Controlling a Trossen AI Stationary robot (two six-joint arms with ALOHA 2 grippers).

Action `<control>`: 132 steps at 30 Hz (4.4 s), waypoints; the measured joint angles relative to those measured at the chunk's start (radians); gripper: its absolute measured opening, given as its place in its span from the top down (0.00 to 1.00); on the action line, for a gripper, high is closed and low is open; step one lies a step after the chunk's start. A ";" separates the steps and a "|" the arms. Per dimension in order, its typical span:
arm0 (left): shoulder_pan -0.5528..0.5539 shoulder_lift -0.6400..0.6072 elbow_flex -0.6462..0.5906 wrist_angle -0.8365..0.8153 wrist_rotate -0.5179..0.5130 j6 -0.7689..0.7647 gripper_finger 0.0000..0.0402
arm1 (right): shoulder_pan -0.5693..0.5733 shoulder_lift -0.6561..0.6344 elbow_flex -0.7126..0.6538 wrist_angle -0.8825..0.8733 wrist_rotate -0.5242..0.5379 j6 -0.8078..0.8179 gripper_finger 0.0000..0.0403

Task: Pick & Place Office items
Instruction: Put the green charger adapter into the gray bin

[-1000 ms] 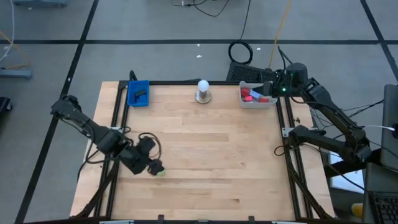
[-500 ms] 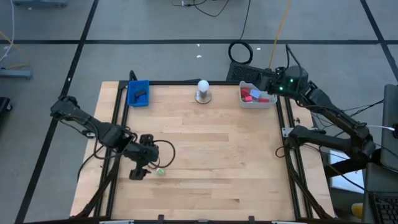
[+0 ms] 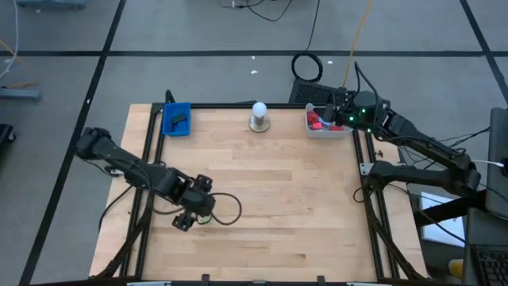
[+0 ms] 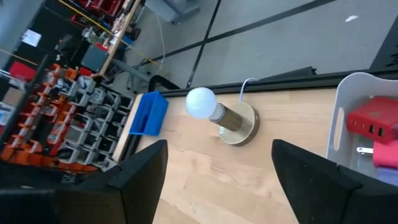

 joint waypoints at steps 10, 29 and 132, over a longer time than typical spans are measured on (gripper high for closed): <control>0.007 0.044 0.000 0.131 -0.006 0.051 0.02 | 0.072 0.033 0.000 0.000 0.014 0.000 0.31; -0.006 0.044 -0.287 0.375 -0.032 -0.010 0.02 | 0.125 0.056 0.000 0.000 0.092 0.000 0.31; 0.213 0.081 0.041 0.362 0.139 -0.384 0.67 | 0.348 0.050 0.000 0.060 0.162 -0.179 0.31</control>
